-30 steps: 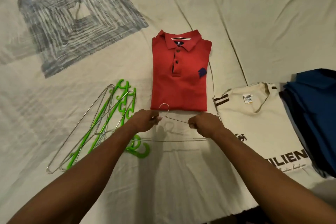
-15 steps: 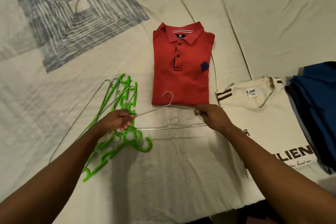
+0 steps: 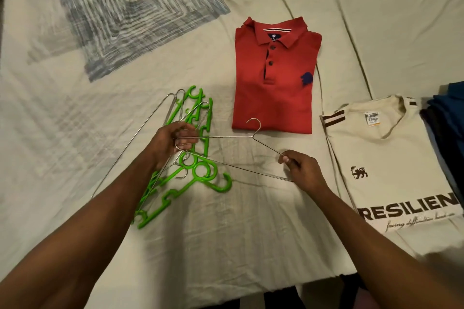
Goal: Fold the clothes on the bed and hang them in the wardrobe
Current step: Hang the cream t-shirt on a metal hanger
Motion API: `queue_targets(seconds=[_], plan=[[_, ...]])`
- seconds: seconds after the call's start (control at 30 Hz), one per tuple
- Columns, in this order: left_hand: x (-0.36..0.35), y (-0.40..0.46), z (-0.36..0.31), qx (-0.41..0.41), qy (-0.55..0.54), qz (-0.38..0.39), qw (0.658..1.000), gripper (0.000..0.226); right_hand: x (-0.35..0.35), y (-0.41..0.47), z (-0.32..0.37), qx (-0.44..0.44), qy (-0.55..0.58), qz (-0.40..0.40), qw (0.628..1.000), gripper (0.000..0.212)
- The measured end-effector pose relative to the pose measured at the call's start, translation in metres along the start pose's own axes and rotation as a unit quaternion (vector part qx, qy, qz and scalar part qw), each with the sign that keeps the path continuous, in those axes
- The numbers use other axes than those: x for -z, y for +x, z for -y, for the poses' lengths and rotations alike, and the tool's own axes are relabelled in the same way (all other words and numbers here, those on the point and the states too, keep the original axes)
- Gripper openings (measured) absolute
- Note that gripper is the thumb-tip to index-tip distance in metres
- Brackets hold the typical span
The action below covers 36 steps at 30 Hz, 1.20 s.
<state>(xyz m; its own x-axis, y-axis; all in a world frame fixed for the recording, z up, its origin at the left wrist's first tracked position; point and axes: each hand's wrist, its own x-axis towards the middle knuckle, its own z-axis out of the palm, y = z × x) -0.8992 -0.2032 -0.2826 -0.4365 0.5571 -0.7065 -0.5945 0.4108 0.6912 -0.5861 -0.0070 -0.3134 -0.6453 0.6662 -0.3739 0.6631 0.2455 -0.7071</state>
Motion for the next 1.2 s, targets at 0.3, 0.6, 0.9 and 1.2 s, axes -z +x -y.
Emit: queue_targets(seconds=[0.3, 0.6, 0.9, 1.2], plan=[[-0.002, -0.009, -0.002, -0.017, -0.204, -0.052, 0.977, 0.023, -0.07, -0.047, 0.012, -0.037, 0.125, -0.03, 0.991, 0.023], [0.023, -0.014, 0.012, -0.094, 0.155, -0.158, 0.971, 0.029, -0.075, -0.038, 0.013, -0.011, 0.103, -0.023, 0.994, 0.023], [0.024, -0.044, 0.071, -0.167, 0.429, -0.335, 0.822, 0.05, -0.095, -0.051, 0.008, 0.007, 0.063, 0.002, 0.998, 0.024], [0.025, -0.051, 0.097, -0.17, 0.517, -0.292, 0.786, 0.016, -0.109, -0.059, 0.014, 0.026, 0.09, -0.008, 0.996, 0.027]])
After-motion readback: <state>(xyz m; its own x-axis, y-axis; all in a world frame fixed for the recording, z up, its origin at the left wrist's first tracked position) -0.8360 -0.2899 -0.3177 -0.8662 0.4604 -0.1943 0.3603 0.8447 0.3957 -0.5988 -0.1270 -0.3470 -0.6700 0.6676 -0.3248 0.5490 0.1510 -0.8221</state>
